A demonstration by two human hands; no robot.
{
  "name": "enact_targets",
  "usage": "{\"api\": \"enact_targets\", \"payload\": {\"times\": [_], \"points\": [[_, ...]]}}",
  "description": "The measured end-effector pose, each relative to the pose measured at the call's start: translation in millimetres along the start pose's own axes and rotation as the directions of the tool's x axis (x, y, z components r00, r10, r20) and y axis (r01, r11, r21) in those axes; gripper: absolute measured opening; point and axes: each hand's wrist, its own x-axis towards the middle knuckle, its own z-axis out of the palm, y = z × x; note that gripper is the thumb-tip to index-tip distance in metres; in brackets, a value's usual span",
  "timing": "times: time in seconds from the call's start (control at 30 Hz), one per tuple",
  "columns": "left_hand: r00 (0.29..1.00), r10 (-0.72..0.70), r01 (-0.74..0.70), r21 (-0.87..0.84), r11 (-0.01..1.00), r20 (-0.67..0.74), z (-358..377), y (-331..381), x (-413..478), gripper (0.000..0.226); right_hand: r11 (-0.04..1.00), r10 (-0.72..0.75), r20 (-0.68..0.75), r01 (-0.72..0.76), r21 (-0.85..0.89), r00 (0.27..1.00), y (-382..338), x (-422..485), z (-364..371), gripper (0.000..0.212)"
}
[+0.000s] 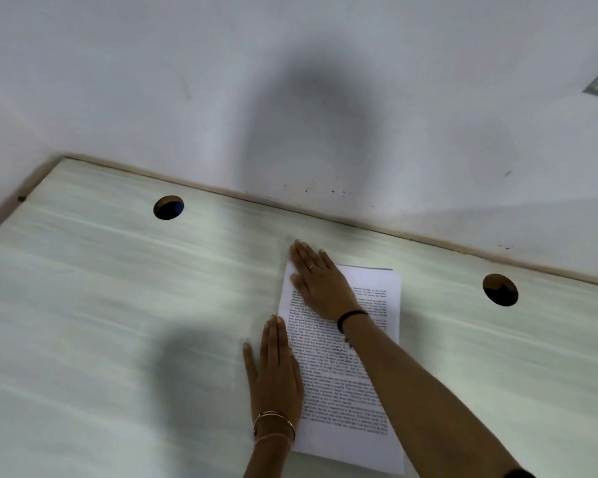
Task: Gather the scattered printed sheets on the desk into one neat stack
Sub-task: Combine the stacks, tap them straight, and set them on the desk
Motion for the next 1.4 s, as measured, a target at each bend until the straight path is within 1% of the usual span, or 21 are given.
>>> {"api": "enact_targets", "payload": {"times": [0.13,0.23,0.33,0.4,0.5,0.53,0.6,0.67,0.7,0.73,0.83,0.9,1.03,1.07,1.1,1.17,1.2,1.23,1.27,1.3,1.4], "points": [[1.000,0.018,-0.019,-0.041,0.999,-0.024,0,0,-2,0.057,0.969,0.234,-0.168,-0.216,0.123,0.958,-34,-83,28,0.057],[0.999,0.024,-0.026,-0.046,0.999,-0.034,-3,0,-1,0.058,0.962,0.270,-0.240,-0.250,0.109,0.932,-47,-143,43,0.057],[0.998,0.040,-0.042,-0.050,0.998,-0.048,-2,-1,-2,0.058,0.942,0.337,-0.265,-0.326,0.084,0.904,-34,-182,46,0.059],[0.997,0.045,-0.047,-0.037,0.998,-0.058,1,-3,-3,0.058,0.907,0.420,-0.286,-0.412,0.089,0.861,-24,-198,46,0.060],[0.998,0.009,-0.011,-0.021,1.000,-0.068,0,-2,-2,0.058,0.868,0.493,-0.299,-0.483,0.112,0.817,-17,-203,46,0.060],[0.997,0.026,-0.026,-0.004,1.000,-0.073,-3,2,-5,0.058,0.868,0.494,-0.296,-0.484,0.110,0.818,-18,-203,46,0.060],[0.978,0.201,-0.201,0.001,0.980,-0.060,-1,20,-17,0.056,0.870,0.488,-0.293,-0.483,0.093,0.822,-19,-202,46,0.060],[0.905,0.426,-0.424,-0.078,0.902,0.009,6,38,-38,0.052,0.868,0.492,-0.286,-0.489,0.085,0.822,-19,-201,47,0.059],[0.889,0.457,-0.453,-0.093,0.887,0.023,8,40,-44,0.051,0.870,0.488,-0.287,-0.487,0.080,0.825,-19,-201,48,0.059],[0.903,0.430,-0.426,-0.093,0.900,0.022,7,37,-43,0.052,0.872,0.482,-0.297,-0.484,0.072,0.824,-19,-202,48,0.059],[0.969,0.246,-0.246,-0.024,0.969,-0.025,-1,0,-29,0.056,0.881,0.463,-0.319,-0.468,0.064,0.827,-18,-203,47,0.058],[0.988,0.149,-0.148,0.024,0.989,-0.041,-9,-26,-23,0.055,0.888,0.451,-0.321,-0.455,0.066,0.833,-19,-204,47,0.057],[0.996,0.093,-0.093,0.000,0.996,0.006,-12,-30,-21,0.054,0.880,0.467,-0.319,-0.469,0.077,0.825,-21,-203,43,0.057],[0.997,0.078,-0.078,-0.013,0.997,0.007,-11,-29,-22,0.055,0.898,0.429,-0.327,-0.436,0.056,0.842,-24,-203,43,0.057],[0.997,0.072,-0.072,-0.024,0.997,0.015,-10,-30,-22,0.055,0.936,0.342,-0.322,-0.352,0.028,0.883,-29,-202,43,0.057],[0.996,0.085,-0.084,-0.023,0.996,0.024,-10,-31,-20,0.056,0.998,0.046,-0.204,-0.054,-0.033,0.978,-41,-198,45,0.059],[0.995,0.094,-0.093,-0.013,0.996,0.029,-9,-31,-19,0.056,0.994,-0.099,-0.130,0.091,-0.064,0.987,-42,-192,45,0.058],[0.995,0.101,-0.101,0.001,0.995,0.027,-8,-31,-19,0.056,0.978,-0.192,-0.076,0.185,-0.092,0.978,-39,-181,42,0.057],[0.994,0.107,-0.107,0.004,0.994,0.028,-7,-31,-19,0.056,0.971,-0.221,-0.053,0.214,-0.105,0.974,-30,-167,37,0.056],[0.993,0.112,-0.112,-0.001,0.994,0.026,-7,-32,-20,0.056,0.978,-0.187,-0.061,0.181,-0.103,0.980,-17,-152,32,0.056],[0.993,0.121,-0.121,-0.008,0.993,-0.009,-5,-33,-20,0.055,0.995,0.050,-0.133,-0.060,-0.080,0.990,34,-119,13,0.059]]}}
